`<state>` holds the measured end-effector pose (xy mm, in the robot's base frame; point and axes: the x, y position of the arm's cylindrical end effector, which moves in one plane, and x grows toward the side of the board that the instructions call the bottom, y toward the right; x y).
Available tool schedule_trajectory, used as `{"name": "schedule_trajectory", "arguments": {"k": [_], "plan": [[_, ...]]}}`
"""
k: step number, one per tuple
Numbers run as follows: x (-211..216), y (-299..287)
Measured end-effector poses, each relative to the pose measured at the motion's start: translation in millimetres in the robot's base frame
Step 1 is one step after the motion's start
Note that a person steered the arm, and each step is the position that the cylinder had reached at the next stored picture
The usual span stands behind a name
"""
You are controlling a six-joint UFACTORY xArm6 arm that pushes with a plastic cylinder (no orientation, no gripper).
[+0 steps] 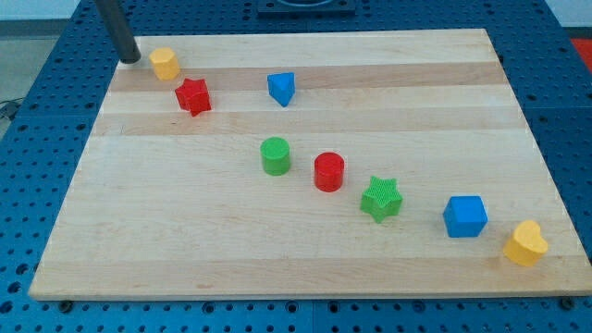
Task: Move hexagon close to the red star
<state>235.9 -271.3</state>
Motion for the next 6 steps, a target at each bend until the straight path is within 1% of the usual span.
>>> {"name": "schedule_trajectory", "arguments": {"k": [1, 2, 3, 4, 6], "plan": [[-5, 13], [14, 32], [20, 42], [32, 68], [32, 92]]}}
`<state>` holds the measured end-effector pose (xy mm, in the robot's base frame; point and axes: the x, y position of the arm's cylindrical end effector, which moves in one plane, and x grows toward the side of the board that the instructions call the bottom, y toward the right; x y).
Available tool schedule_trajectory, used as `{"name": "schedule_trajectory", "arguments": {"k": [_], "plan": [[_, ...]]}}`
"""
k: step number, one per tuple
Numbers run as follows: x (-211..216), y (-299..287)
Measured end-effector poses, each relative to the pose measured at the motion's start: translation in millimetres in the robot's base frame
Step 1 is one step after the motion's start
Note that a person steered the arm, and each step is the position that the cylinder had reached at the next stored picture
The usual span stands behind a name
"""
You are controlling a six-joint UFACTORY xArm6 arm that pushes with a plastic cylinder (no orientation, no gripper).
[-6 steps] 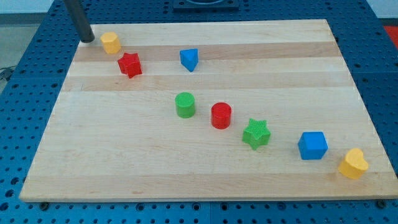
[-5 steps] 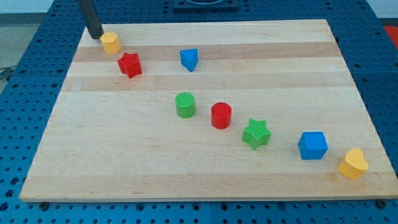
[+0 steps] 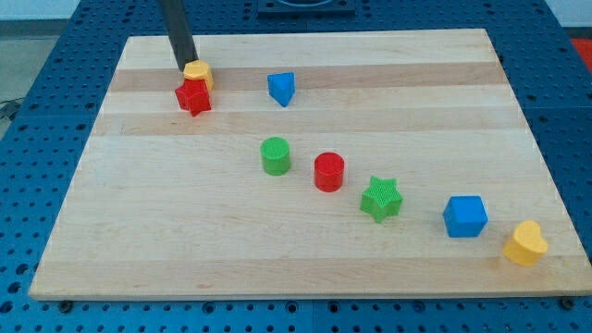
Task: Move hexagon close to the red star
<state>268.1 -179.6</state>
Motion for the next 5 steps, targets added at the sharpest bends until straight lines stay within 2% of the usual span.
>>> {"name": "schedule_trajectory", "arguments": {"k": [3, 5], "plan": [[5, 43], [-5, 25]]}}
